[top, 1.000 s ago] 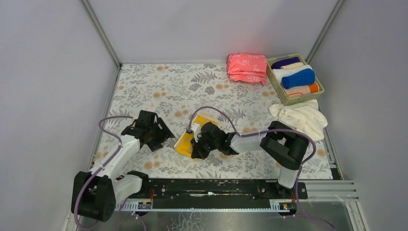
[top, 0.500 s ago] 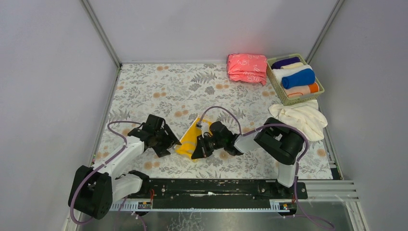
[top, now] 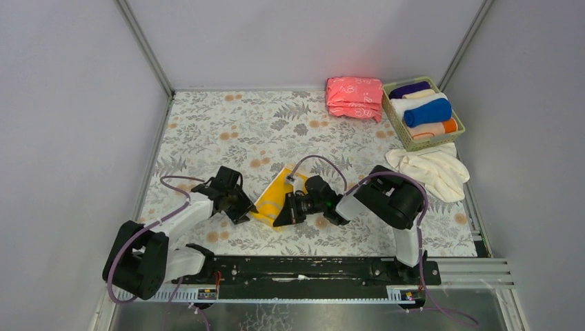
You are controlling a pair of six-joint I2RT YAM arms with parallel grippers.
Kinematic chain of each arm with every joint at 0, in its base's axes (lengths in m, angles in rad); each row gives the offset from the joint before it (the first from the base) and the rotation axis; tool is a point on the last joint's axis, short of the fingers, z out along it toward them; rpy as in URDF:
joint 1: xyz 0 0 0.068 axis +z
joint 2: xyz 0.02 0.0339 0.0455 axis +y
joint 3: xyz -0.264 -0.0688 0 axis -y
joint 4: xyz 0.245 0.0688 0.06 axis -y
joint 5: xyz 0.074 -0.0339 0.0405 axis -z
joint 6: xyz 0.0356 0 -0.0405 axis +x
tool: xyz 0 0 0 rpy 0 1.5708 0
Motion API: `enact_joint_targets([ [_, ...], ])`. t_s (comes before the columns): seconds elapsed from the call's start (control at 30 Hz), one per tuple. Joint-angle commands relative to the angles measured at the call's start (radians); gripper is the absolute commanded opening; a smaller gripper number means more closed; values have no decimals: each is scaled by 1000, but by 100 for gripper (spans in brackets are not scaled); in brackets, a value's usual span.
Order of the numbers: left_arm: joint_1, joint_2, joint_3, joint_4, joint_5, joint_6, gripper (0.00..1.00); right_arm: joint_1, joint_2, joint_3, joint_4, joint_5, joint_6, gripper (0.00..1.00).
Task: Roll the towels
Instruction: Roll the towel at the center of the board.
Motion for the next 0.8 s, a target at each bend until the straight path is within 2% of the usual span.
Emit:
enact_joint_targets([
  [0.0,-14,51,27,90,-47,-15,37,-6,-8,-11,45,-8,4,1],
  [0.07,-18,73,36,95,-47,-14,29,-7,-29,-1,-11,5,-42,4],
  [0.2,-22,89,43,94,-52,-15,9,-2,-87,24,-147,43,-133,18],
  [0.27,-22,86,41,94,-52,-19,6,4,-109,48,-233,56,-186,28],
  [0.4,-23,88,43,94,-40,-33,1,56,-155,109,-434,141,-318,36],
  [0.57,-24,93,49,94,-21,-46,0,167,-166,215,-730,363,-487,43],
  [0.77,-23,77,52,89,-16,-58,0,284,-114,311,-922,669,-592,57],
])
